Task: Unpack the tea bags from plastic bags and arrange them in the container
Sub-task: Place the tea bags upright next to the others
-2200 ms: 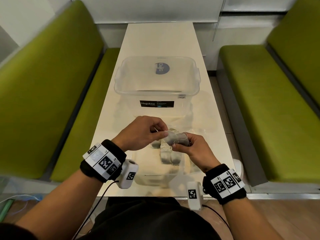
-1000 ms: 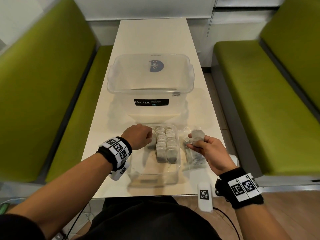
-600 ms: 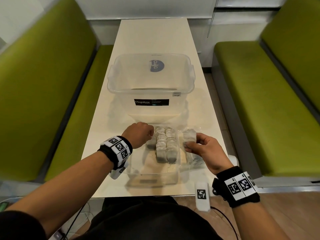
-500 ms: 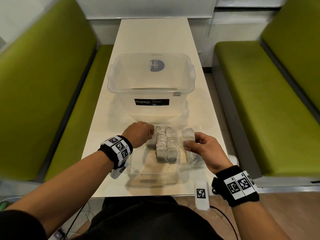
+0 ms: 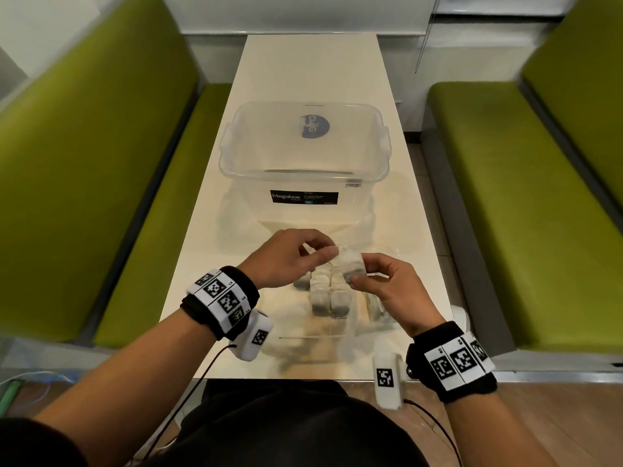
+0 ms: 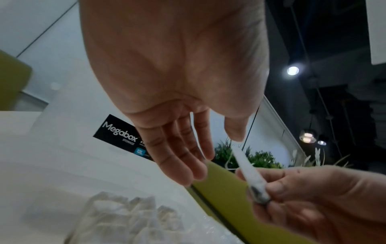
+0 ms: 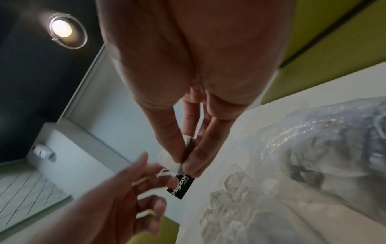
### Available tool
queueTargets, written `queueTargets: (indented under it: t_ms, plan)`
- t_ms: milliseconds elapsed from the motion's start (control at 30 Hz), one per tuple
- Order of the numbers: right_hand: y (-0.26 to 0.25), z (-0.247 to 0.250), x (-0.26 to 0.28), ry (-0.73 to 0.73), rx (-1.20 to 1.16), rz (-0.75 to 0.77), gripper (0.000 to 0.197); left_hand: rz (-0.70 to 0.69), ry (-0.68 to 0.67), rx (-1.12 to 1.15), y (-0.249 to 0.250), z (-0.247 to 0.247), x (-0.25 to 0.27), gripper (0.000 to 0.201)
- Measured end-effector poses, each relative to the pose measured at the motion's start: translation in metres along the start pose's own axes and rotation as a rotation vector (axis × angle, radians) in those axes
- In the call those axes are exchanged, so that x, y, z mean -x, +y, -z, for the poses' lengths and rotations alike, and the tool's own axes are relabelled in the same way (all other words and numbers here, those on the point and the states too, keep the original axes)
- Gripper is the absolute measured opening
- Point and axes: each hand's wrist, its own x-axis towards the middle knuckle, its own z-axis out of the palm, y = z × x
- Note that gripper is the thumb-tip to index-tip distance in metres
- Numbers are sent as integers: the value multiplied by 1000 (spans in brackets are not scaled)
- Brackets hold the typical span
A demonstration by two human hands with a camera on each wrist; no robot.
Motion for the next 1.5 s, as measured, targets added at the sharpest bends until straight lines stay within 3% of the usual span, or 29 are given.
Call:
queueTargets:
  t_ms: [100, 267, 600, 800, 1033, 1200, 1333, 1500]
  plan:
    - [-2, -7, 0, -28, 28, 18, 37, -19, -39, 68, 7, 0, 4, 28]
    - [-6, -14, -1, -64, 28, 60, 43, -49, -21, 58, 16, 7, 6, 17]
    - [-7, -14, 1, -84, 127, 135, 47, -77, -36, -17, 20, 23, 12, 15]
    - [5, 8, 4, 79, 167, 108, 31, 19, 32, -278, -2, 37, 11, 18]
    - [25, 28, 1, 288, 421, 44, 24, 101, -132, -534, -41, 17, 1, 10]
    - [37, 29, -1, 403, 758, -72, 56, 125, -178, -553, -53, -1, -10, 10]
    - [40, 28, -5, 312, 906, -282, 101, 123, -160, -558, -56, -7, -16, 12]
    - [47, 29, -12, 225, 966, -436, 107, 122, -127, -612, -59, -9, -20, 10]
